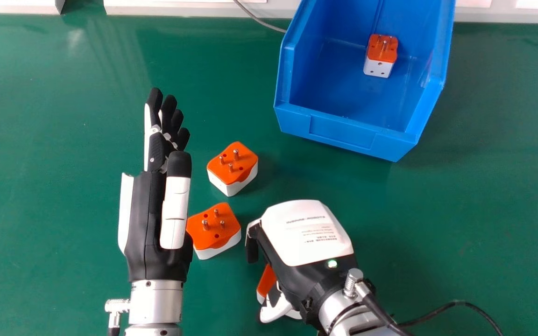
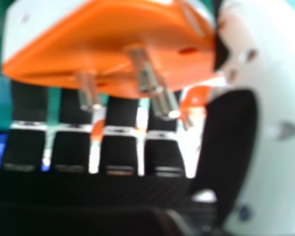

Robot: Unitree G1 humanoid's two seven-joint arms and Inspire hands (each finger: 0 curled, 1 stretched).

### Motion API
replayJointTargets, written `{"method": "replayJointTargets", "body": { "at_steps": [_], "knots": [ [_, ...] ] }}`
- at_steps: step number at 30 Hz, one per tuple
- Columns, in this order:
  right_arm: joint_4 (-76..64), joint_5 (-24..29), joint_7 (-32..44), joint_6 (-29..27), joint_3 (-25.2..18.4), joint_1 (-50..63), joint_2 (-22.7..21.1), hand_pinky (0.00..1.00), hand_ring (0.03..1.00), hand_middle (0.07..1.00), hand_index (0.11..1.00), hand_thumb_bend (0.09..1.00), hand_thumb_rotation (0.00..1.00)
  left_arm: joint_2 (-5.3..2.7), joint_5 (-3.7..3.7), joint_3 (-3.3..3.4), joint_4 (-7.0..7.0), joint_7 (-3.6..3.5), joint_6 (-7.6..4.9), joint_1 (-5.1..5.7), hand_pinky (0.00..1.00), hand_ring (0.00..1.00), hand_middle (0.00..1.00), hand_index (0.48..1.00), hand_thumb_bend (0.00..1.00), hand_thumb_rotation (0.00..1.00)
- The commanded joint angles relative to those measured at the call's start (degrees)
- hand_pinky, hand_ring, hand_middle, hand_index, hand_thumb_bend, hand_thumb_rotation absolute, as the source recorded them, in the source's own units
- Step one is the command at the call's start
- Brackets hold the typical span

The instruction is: Pick all objects and put in blue box

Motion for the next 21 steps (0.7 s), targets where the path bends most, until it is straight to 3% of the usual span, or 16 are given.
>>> {"method": "replayJointTargets", "body": {
  "at_steps": [1,4,11,14,21],
  "knots": [
    [-0.6,0.4,-3.3,-0.2,1.4,1.2,2.1,0.34,0.380,0.472,0.542,0.520,0.01,-1.37,0.47,-0.32,-0.46,-0.14,-0.66,0.17,1.00,1.00,1.00,1.000,0.82,0.91],
    [-1.4,1.3,-4.3,-0.1,1.0,1.3,2.0,0.34,0.380,0.475,0.539,0.519,0.00,-1.44,0.65,-0.31,-0.36,0.02,-0.68,0.16,1.00,1.00,1.00,1.000,0.81,0.91],
    [-5.7,10.9,-10.7,-6.0,-4.9,1.5,-0.4,0.32,0.375,0.470,0.532,0.517,0.00,-1.66,0.72,-0.25,0.20,0.27,-0.99,-0.18,1.00,1.00,1.00,1.000,0.82,0.91],
    [-5.0,14.2,-16.5,-10.2,-7.4,0.8,-1.5,0.32,0.375,0.470,0.532,0.517,0.00,-1.61,0.75,-0.28,0.78,0.14,-1.50,-0.43,1.00,1.00,1.00,1.000,0.82,0.91],
    [0.9,20.1,-35.4,-22.6,-13.8,-3.6,-2.8,0.33,0.389,0.480,0.521,0.516,0.00,-1.64,1.40,-0.05,1.17,1.15,-1.52,-0.91,1.00,1.00,1.00,1.000,0.82,0.91]
  ]
}}
